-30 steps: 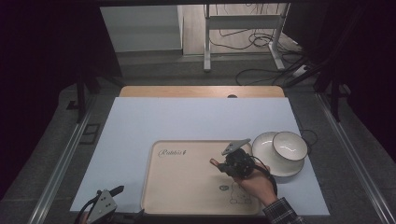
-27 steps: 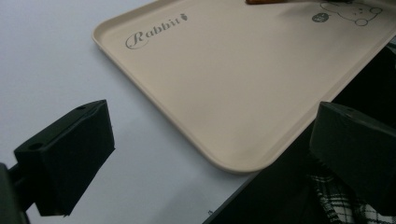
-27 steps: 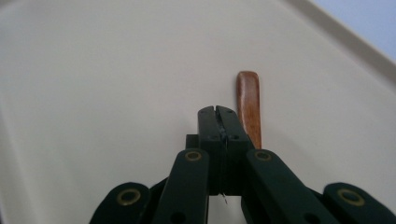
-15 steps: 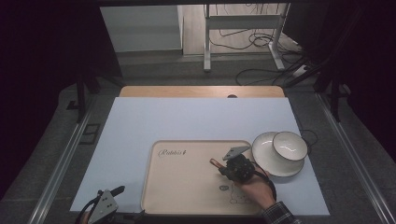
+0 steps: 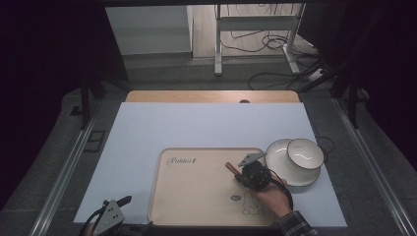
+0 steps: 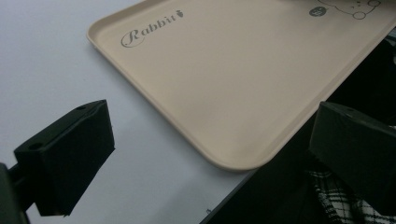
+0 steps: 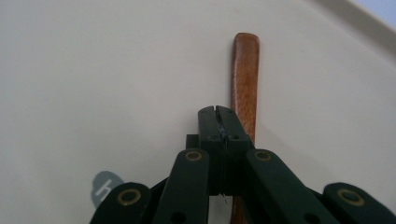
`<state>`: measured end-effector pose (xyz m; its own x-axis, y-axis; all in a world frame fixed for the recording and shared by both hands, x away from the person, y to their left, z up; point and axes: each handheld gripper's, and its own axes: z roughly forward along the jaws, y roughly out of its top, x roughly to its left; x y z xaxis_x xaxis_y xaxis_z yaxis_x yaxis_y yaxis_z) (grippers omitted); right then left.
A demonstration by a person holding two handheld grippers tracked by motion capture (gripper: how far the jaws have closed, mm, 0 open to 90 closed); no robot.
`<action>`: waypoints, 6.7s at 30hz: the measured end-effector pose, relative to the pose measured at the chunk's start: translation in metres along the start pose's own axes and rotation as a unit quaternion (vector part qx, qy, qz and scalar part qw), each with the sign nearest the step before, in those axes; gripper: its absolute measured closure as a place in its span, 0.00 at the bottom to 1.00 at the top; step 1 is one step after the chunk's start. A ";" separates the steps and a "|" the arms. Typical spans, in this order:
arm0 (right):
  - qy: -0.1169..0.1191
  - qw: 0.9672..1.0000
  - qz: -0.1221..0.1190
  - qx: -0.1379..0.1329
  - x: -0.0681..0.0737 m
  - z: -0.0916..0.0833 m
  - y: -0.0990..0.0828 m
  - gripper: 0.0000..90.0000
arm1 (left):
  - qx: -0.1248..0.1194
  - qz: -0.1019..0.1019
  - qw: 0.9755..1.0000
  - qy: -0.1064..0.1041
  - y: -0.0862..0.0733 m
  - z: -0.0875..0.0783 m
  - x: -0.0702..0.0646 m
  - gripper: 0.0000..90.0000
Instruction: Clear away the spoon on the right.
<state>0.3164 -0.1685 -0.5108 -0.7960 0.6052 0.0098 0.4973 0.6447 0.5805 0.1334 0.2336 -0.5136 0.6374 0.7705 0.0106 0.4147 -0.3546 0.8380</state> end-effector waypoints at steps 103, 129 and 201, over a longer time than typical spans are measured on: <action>-0.047 0.996 0.033 -0.075 -0.003 -0.056 -0.033 0.43 | -0.005 0.004 1.000 -0.004 0.000 -0.002 -0.001 0.00; -0.048 0.993 0.036 -0.097 0.006 -0.075 -0.052 0.23 | -0.004 0.008 1.000 -0.005 0.000 -0.001 -0.002 0.00; -0.089 0.986 0.044 -0.135 0.020 -0.108 -0.117 0.00 | 0.005 0.014 1.000 -0.008 0.000 0.001 -0.003 0.00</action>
<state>0.2052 -0.2825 -0.4905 -0.6691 0.7408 -0.0598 0.4320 0.4531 0.7798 0.1323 0.2310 -0.5138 0.6590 0.7517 0.0250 0.4030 -0.3810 0.8321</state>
